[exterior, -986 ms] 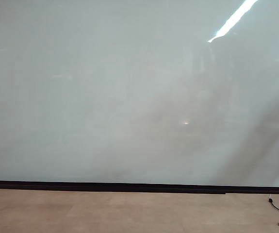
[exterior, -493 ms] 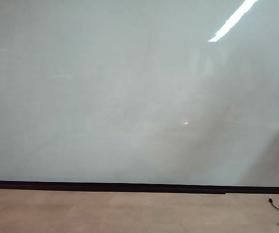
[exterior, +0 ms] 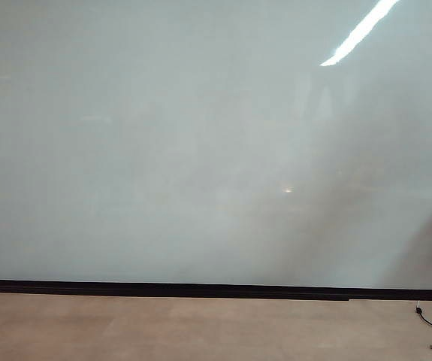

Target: Pick up the pen on the shelf to the right of the whiteboard and write the letter A.

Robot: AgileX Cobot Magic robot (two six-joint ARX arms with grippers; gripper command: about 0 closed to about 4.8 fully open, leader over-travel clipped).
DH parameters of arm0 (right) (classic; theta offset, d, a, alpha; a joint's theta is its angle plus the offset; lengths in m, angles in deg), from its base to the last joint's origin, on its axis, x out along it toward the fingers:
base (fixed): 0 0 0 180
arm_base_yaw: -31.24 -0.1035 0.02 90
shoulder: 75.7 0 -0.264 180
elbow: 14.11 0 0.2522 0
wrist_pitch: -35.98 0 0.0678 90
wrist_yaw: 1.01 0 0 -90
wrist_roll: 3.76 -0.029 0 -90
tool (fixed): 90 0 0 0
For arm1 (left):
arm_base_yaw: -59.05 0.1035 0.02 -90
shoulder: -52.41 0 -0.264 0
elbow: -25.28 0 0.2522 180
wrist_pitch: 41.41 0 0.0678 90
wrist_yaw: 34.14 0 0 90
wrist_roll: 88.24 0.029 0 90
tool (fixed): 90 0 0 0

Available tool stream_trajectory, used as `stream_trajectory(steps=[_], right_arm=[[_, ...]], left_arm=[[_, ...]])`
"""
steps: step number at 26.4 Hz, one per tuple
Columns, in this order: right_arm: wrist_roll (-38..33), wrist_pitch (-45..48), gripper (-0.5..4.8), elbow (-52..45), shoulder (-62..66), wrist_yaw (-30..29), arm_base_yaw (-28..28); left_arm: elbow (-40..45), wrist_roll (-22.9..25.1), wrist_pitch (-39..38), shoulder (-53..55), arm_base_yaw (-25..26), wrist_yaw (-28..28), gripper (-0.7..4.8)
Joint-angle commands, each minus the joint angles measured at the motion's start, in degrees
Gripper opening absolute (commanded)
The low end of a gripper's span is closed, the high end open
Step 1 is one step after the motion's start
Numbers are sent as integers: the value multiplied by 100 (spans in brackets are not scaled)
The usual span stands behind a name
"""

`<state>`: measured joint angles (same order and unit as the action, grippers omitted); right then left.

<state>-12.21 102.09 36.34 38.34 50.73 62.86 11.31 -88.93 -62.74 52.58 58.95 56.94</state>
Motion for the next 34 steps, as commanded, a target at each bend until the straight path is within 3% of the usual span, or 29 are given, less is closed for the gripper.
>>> stream_trajectory(steps=[1,10,27,31,34], right_arm=[[9,103,323,118,24,-15,-11],[7,103,298,190,24,70,-13],[7,103,205,188,24,-48,-13],[7,103,148,188,24,-74,-20],[7,103,50,188,24,-92,-24]], left_arm=[[-17,24,33,2,0,22,-4],[-17,24,35,2,0,22,-4],[-17,24,35,2,-2,20,-4],[-17,24,35,2,0,22,-4],[-17,24,35,2,0,22,-5]])
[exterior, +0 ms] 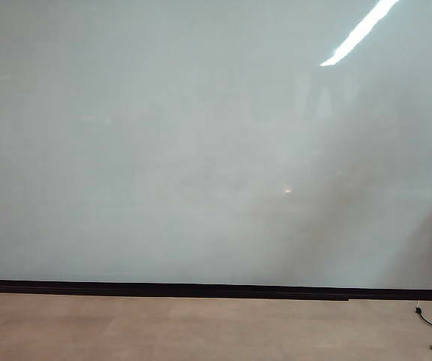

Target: Pick up the pen on the shelf to the right of the whiteboard and write the letter A.

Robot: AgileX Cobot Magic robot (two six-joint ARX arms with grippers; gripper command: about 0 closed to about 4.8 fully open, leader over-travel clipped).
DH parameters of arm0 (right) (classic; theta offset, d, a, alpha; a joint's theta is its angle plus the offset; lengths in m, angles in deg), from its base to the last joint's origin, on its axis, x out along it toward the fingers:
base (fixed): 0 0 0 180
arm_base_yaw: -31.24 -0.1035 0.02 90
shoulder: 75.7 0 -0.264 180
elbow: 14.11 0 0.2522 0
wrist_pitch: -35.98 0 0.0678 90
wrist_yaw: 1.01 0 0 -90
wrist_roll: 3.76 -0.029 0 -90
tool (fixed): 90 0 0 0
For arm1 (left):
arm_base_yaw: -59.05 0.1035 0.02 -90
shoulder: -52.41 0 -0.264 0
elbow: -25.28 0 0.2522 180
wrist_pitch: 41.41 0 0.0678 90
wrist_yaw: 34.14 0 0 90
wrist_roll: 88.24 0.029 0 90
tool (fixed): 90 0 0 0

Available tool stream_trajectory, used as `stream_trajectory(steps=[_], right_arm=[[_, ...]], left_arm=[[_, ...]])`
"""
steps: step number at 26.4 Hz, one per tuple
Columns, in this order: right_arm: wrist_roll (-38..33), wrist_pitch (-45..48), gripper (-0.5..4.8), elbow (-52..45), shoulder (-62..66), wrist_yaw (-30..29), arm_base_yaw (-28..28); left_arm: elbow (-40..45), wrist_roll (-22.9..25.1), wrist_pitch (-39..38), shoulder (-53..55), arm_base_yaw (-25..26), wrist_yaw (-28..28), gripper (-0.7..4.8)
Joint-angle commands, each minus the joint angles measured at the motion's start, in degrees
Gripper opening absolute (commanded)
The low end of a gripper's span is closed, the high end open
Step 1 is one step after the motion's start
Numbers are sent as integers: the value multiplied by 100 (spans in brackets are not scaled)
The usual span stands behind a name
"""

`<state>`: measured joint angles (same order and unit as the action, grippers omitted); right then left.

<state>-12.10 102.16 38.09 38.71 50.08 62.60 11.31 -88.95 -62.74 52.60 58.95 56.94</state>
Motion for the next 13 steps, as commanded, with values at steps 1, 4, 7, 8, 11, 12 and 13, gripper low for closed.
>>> stream_trajectory(steps=[1,4,7,8,11,12,13], right_arm=[[-4,96,25,13,-13,-42,-4],[-4,96,-1,13,-13,-103,-15],[-4,96,-1,11,-15,-131,-15],[-4,94,-1,11,-15,-131,-15],[-4,98,-1,11,-17,-157,-13],[-4,98,-1,11,-22,-155,-11],[-4,109,-1,11,-22,-153,-2]], left_arm=[[-17,26,35,0,0,20,-4],[-17,26,35,0,-2,20,-5],[-17,26,35,0,-2,22,-4],[-17,26,35,0,0,22,-4],[-17,26,35,0,0,22,-4],[-17,26,35,0,-2,22,-5],[-17,26,35,0,0,20,-5]])
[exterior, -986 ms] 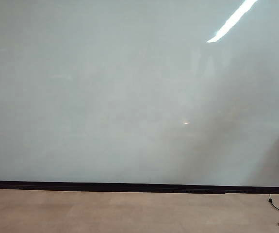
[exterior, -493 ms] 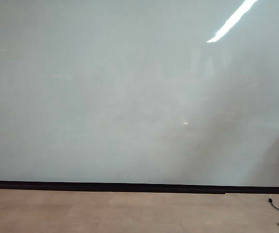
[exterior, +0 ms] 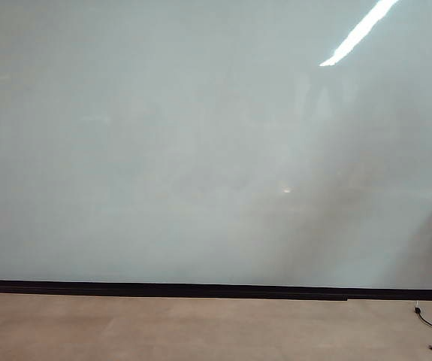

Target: Pick up the pen on the shelf to the right of the whiteboard and write the letter A.

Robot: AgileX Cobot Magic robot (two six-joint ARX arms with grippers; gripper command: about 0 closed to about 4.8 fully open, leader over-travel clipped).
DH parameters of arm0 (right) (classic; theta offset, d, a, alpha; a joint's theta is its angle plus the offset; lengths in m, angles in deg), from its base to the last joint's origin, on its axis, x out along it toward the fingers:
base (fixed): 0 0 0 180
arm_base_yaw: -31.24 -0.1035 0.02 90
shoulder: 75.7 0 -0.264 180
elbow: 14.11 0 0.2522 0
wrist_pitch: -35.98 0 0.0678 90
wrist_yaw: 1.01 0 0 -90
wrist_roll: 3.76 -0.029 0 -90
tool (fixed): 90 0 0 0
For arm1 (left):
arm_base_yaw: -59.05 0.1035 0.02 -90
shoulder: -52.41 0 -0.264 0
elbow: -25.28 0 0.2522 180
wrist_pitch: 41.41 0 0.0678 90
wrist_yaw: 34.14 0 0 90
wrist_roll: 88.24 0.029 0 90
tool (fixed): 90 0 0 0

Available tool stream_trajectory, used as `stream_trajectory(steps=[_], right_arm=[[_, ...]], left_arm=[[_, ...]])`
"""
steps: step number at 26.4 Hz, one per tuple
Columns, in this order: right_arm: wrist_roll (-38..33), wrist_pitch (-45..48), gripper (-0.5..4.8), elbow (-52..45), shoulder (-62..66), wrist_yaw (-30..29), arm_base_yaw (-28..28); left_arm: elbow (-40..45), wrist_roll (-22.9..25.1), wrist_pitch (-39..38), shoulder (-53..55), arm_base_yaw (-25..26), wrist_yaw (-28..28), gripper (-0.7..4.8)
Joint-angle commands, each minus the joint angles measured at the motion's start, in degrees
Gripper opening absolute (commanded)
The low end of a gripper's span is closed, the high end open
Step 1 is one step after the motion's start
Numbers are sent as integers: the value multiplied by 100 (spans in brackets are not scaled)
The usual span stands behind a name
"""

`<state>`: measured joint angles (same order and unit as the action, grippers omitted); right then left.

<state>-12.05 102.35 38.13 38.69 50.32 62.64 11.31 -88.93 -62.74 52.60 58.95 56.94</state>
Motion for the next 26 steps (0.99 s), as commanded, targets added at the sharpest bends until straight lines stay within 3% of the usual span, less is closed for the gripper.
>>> stream_trajectory(steps=[1,15,23,26], right_arm=[[-7,94,-1,9,-24,-175,-7],[240,103,-1,9,-164,444,17],[273,101,-2,-79,-380,1303,-13],[293,94,-2,-463,-745,2164,-138]], left_arm=[[-17,24,35,0,-2,22,-4],[-17,24,35,0,0,22,-4],[-17,24,35,0,-2,22,-4],[-17,22,35,0,0,22,-4]])
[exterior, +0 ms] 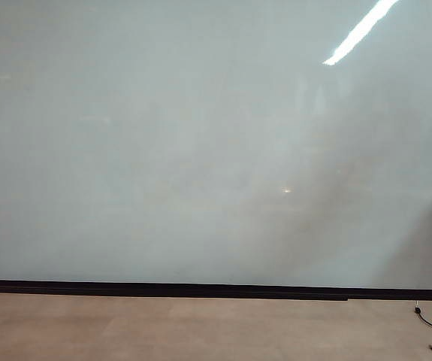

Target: Pick up the pen on the shelf to the right of the whiteboard and write the letter A.

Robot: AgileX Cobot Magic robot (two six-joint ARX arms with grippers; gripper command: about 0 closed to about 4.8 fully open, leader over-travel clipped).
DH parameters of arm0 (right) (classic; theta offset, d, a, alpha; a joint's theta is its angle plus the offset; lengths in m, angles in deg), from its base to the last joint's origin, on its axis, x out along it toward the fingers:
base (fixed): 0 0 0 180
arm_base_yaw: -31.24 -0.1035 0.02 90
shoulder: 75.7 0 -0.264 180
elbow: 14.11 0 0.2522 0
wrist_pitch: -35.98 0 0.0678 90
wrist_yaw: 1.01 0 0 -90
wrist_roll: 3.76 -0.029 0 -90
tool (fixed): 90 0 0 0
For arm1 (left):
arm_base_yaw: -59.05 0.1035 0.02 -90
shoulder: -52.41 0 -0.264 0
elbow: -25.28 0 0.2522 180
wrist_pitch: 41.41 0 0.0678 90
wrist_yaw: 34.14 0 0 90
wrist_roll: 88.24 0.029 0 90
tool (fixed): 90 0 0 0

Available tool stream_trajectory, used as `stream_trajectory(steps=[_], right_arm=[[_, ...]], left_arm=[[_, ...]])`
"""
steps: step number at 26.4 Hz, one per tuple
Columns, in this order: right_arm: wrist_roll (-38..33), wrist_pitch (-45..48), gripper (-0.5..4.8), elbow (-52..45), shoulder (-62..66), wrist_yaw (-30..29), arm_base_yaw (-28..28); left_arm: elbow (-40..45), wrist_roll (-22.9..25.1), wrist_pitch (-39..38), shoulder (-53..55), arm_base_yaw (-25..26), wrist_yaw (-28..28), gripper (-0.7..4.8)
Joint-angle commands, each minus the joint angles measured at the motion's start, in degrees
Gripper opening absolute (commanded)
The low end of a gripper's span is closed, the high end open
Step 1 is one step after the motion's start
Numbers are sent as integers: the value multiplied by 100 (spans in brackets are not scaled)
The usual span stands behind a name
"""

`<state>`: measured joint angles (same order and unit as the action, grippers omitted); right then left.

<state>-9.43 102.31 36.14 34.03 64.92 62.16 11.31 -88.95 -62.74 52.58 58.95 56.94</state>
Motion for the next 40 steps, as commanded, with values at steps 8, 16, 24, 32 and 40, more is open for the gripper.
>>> stream_trajectory(steps=[8,16,24,32,40], right_arm=[[584,55,-2,-2273,-2385,3672,-1663],[1471,-2107,-2,-2693,-4616,4621,-4207],[1775,-3823,-2,-2011,-5047,4249,-6258],[2610,-4913,-2,-205,-3842,2959,-6671],[2824,-5357,-2,1003,-2667,2406,-6675]], left_arm=[[-17,26,35,2,-2,22,-4],[-17,24,35,2,-2,22,-5],[-17,24,35,2,0,22,-4],[-17,24,37,2,0,22,-4],[-17,26,35,2,-2,22,-5]])
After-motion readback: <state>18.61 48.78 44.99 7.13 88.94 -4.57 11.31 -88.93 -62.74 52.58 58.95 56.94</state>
